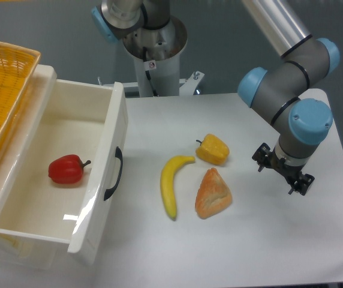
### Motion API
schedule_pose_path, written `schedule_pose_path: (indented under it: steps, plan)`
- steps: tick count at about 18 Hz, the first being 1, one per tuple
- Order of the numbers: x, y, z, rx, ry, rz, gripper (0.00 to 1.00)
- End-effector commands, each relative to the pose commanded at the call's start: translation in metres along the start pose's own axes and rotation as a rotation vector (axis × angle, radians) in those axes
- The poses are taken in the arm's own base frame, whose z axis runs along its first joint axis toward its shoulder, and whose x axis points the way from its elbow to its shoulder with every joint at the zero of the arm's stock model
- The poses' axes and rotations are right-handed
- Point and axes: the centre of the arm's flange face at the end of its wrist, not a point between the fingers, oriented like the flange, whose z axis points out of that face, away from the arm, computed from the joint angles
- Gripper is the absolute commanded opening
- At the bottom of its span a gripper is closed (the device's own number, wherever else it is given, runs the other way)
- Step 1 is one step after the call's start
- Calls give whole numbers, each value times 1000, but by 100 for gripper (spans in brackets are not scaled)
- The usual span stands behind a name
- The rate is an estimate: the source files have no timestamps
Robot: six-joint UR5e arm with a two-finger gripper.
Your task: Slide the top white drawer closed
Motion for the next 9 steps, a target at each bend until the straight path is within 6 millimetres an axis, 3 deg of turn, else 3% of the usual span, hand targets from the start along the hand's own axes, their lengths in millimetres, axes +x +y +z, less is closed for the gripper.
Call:
schedule_pose_path:
  steps: [5,9]
  plan:
    - [2,-1,0,6,1,-11,100]
    - [9,-20,-9,20,-17,-98,100]
